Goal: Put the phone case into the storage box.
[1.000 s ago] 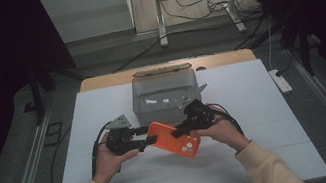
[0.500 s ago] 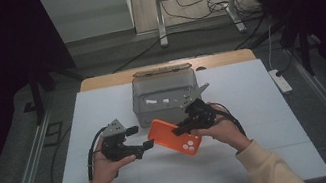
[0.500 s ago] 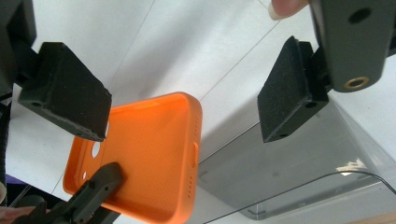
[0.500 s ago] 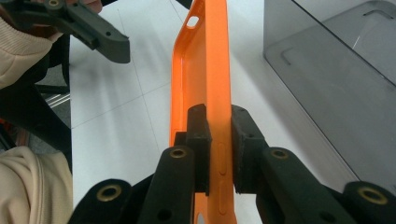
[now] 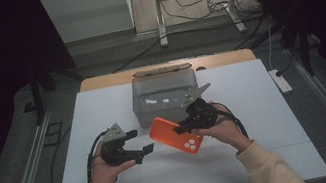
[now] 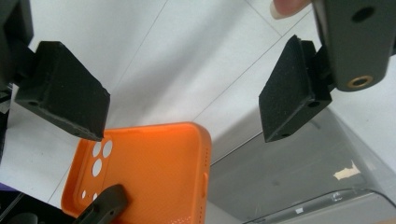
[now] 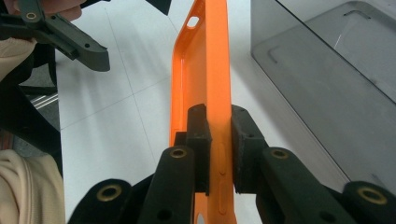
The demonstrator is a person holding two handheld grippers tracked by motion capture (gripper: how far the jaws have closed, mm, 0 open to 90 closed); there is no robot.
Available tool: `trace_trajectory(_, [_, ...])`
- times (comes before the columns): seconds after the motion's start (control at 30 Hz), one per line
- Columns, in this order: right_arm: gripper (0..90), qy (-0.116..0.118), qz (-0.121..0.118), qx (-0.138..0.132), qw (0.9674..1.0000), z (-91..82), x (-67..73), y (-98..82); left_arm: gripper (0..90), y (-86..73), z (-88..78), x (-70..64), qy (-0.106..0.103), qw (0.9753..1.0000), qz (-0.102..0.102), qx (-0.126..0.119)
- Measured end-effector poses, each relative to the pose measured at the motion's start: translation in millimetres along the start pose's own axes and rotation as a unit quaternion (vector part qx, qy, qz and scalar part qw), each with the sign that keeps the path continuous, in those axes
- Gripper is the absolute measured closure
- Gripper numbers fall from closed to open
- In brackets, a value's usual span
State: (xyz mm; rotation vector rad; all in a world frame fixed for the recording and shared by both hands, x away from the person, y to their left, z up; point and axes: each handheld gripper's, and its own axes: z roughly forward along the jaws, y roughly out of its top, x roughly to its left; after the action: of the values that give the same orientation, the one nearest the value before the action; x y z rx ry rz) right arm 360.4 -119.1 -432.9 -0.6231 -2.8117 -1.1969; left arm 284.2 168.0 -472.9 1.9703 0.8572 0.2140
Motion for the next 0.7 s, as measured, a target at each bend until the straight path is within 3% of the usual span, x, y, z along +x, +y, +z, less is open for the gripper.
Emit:
trace_trajectory(0.27, [79.9,-0.01,-0.002,-0.003,0.9999,-2.0,1.0,0.0,15.9,-13.4,-3.5,-3.9,0.03,0.9995,0.008,0.01])
trace_trajectory(0.7, [79.9,-0.027,-0.01,-0.007,0.9996,-4.7,3.1,-0.3,13.6,-30.6,-5.0,-4.6,0.048,0.9987,-0.002,0.015])
